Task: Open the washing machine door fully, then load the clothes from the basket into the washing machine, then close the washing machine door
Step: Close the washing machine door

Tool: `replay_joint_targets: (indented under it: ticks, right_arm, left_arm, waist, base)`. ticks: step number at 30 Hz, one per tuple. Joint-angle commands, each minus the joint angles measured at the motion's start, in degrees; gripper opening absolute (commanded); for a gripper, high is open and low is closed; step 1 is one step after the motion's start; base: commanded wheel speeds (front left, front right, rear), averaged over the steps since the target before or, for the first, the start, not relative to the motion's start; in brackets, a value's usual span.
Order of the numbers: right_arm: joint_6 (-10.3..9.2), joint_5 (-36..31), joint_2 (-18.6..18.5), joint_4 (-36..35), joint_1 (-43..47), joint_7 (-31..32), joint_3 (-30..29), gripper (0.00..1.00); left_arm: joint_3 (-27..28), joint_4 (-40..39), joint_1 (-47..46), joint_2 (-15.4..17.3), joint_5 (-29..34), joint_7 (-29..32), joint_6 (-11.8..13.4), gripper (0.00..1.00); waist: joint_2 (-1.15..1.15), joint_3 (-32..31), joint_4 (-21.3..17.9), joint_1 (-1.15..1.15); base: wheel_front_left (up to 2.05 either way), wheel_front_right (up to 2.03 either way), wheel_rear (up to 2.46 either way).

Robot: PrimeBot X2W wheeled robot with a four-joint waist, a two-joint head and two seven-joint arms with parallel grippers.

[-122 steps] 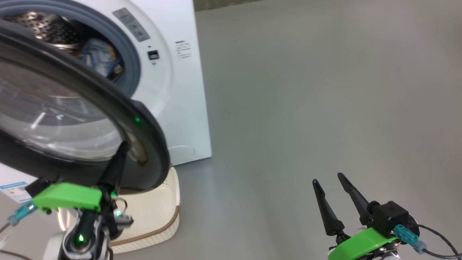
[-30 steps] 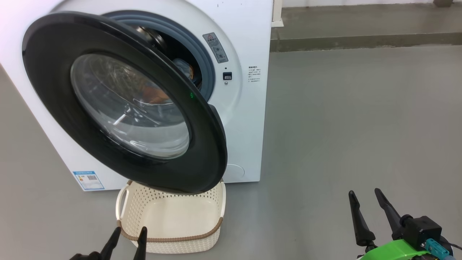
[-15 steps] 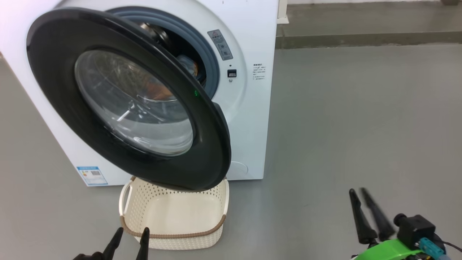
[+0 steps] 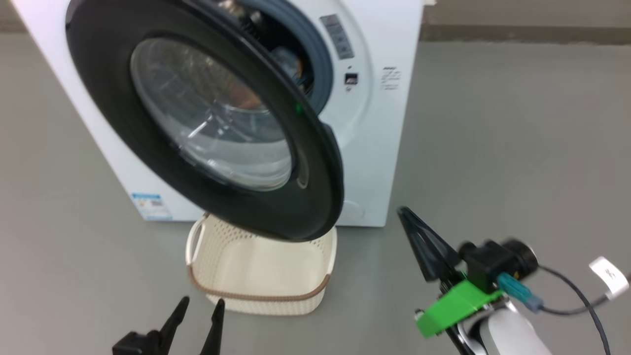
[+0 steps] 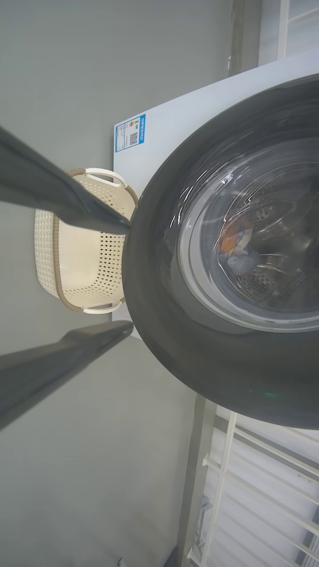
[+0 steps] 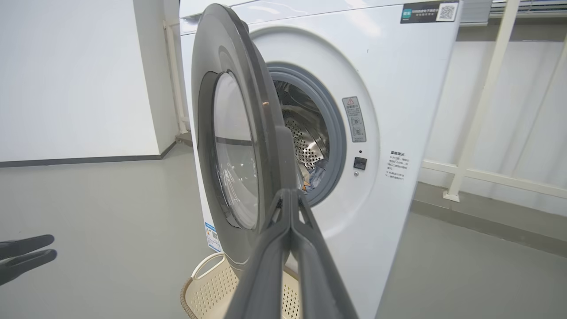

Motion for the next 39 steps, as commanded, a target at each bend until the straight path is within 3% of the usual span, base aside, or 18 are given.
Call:
replay_joint_targets:
  ticks: [1,10,17,26,39]
  right_arm:
    - [0.16,0.58,-0.08,-1.18,-2.64,-0.69,1.78,0.0]
    - [0.16,3.35,-4.93,1.21,-12.94,-0.69,12.42,0.0]
    - [0.16,5.24,-8.48,3.81,-19.38,-0.69,17.06,0.0]
    - [0.16,5.84,-10.53,6.69,-24.0,-0.69,16.96,0.0]
    - [0.16,3.94,-10.75,8.21,-27.04,-0.69,13.76,0.0]
  left_arm:
    - [1.64,-1.04,-3.09,0.44,0.25,-0.37,-0.15,1.0]
    - [-0.32,-0.68,-7.05,-1.29,0.05,-0.37,-0.15,1.0]
    - [-1.0,0.05,-9.73,-3.18,0.25,-0.37,-0.15,1.0]
    - [-1.81,0.24,-13.05,-4.88,-0.13,-0.37,-0.15,1.0]
    - [-1.78,-0.11,-14.91,-5.69,-0.35,-0.37,-0.15,1.0]
  waist:
    - [0.0,2.2,2.21,0.0]
    - [0.0,8.7,8.23,0.0]
    - [0.0,13.36,11.68,0.0]
    - [0.0,17.17,13.89,0.0]
    - [0.0,20.97,13.03,0.0]
  base:
    - [0.0,0.0,0.0]
    - [0.0,0.0,0.0]
    - [0.0,0.0,0.0]
    - [0.0,0.0,0.0]
    - [0.0,0.0,0.0]
